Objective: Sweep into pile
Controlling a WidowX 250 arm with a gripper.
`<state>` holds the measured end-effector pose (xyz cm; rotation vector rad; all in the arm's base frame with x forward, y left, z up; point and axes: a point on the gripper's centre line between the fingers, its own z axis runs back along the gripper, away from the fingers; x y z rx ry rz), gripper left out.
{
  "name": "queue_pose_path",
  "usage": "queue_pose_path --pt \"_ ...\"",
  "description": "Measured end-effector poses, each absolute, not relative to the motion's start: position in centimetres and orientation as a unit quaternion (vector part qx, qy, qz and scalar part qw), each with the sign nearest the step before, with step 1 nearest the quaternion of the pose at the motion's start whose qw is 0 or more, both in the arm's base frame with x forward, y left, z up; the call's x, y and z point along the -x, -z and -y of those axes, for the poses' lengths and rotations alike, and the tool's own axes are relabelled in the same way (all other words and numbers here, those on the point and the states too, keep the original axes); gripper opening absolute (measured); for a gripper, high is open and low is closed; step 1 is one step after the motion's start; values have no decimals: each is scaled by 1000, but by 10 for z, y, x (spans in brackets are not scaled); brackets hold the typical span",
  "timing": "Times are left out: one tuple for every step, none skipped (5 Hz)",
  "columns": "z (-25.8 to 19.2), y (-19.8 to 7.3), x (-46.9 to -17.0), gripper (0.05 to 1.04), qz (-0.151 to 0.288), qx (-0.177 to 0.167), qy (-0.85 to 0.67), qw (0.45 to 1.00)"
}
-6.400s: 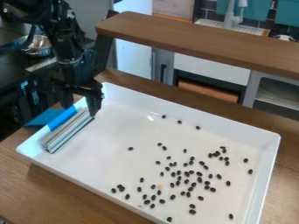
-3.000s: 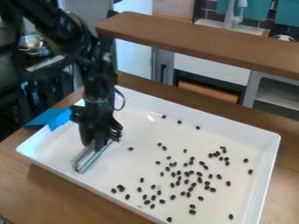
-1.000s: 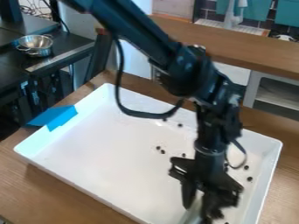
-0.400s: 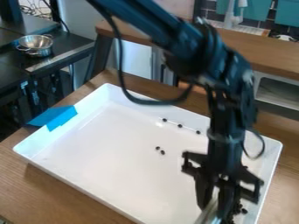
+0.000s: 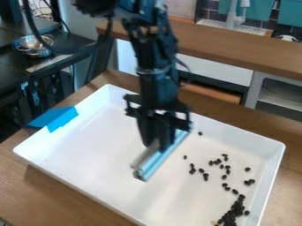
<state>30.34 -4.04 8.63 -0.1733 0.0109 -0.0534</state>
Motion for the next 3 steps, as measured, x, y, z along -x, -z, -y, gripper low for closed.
queue_pose_path --pt "-11 -84 -331 325 11 78 -13 997" --pt "-54 -63 -362 326 15 71 -60 996" --pt "-83 -50 -385 325 23 57 -110 992"
